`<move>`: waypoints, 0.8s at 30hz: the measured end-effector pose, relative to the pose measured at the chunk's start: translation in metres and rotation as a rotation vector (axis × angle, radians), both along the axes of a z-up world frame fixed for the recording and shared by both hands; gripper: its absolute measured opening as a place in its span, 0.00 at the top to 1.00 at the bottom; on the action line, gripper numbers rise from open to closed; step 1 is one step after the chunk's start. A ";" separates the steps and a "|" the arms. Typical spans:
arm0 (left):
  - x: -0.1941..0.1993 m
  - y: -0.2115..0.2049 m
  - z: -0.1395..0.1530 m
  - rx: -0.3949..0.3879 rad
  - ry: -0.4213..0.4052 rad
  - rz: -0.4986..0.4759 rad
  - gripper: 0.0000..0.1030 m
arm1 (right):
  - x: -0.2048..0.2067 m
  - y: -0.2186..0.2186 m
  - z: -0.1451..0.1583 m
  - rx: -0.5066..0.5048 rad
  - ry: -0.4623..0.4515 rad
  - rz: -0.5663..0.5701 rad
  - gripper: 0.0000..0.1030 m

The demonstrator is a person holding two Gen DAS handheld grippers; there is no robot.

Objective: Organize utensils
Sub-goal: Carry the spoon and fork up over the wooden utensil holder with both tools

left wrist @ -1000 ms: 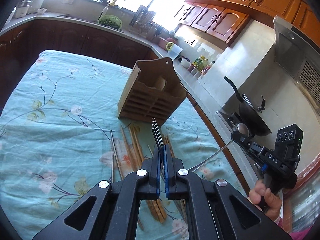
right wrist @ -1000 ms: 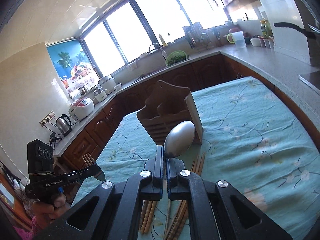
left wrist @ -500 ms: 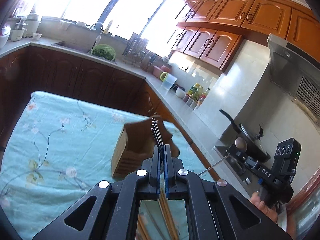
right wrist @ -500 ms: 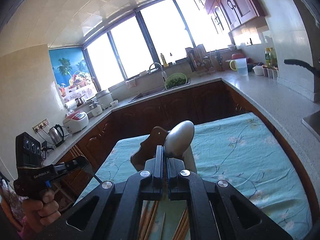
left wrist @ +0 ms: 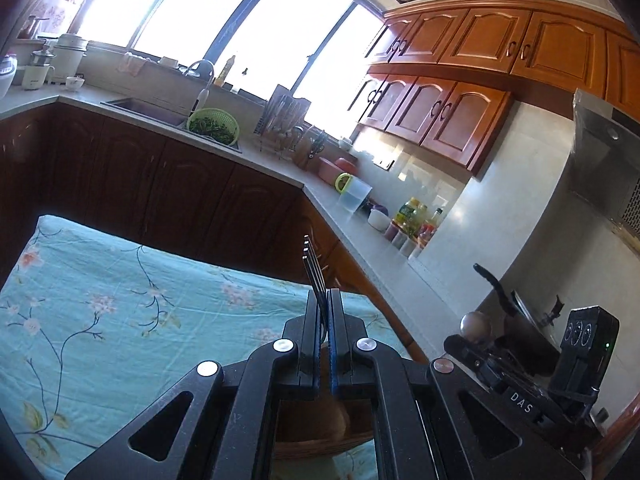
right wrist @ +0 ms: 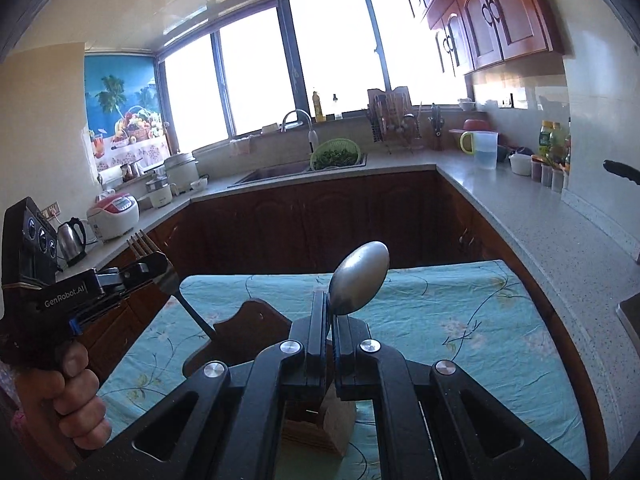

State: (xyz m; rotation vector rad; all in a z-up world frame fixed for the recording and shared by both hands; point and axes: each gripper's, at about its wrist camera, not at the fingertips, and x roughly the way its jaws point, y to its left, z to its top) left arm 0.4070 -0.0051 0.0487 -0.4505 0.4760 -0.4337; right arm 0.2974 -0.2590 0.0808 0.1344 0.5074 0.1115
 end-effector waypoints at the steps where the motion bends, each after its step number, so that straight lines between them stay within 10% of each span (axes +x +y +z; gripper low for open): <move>1: 0.006 -0.003 -0.005 0.003 0.007 0.001 0.99 | 0.004 0.002 -0.007 -0.004 0.013 0.005 0.98; 24: 0.025 0.001 -0.035 0.010 0.111 0.011 0.91 | 0.024 -0.009 -0.046 0.053 0.125 0.018 0.92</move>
